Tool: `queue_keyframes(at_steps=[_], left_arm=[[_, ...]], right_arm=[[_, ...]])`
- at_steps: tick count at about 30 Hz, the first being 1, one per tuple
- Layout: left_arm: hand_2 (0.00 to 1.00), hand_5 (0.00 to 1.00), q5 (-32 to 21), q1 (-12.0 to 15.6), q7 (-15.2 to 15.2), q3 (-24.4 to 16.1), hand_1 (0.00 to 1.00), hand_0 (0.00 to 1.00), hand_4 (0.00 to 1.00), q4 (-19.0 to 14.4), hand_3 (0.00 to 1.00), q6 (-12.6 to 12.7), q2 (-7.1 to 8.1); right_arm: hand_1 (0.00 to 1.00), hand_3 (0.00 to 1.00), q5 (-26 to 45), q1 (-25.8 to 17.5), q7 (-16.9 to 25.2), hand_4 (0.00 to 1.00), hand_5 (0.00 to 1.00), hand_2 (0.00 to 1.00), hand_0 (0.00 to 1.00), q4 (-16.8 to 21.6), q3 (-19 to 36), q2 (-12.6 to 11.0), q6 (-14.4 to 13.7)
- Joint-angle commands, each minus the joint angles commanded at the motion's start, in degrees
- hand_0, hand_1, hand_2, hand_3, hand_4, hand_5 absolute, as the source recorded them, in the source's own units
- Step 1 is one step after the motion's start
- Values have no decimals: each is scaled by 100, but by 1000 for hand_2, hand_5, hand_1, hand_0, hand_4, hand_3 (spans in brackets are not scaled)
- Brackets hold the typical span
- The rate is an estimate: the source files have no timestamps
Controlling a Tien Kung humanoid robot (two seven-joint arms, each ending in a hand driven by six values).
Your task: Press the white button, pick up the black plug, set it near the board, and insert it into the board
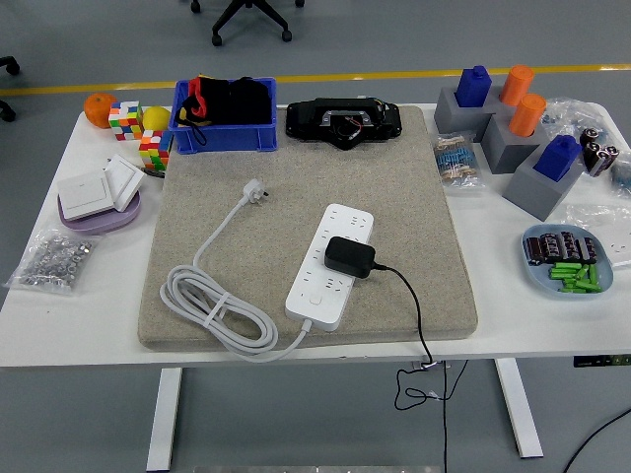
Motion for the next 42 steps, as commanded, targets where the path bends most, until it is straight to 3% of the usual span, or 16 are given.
queue_keyframes(at_steps=[42], left_arm=[[584,270,50,-83,12,-77,666,707,664,0,682,3,-41]], right_arm=[[885,798,156,17,-9,998,678,822,972,-3,-19,97,-21]])
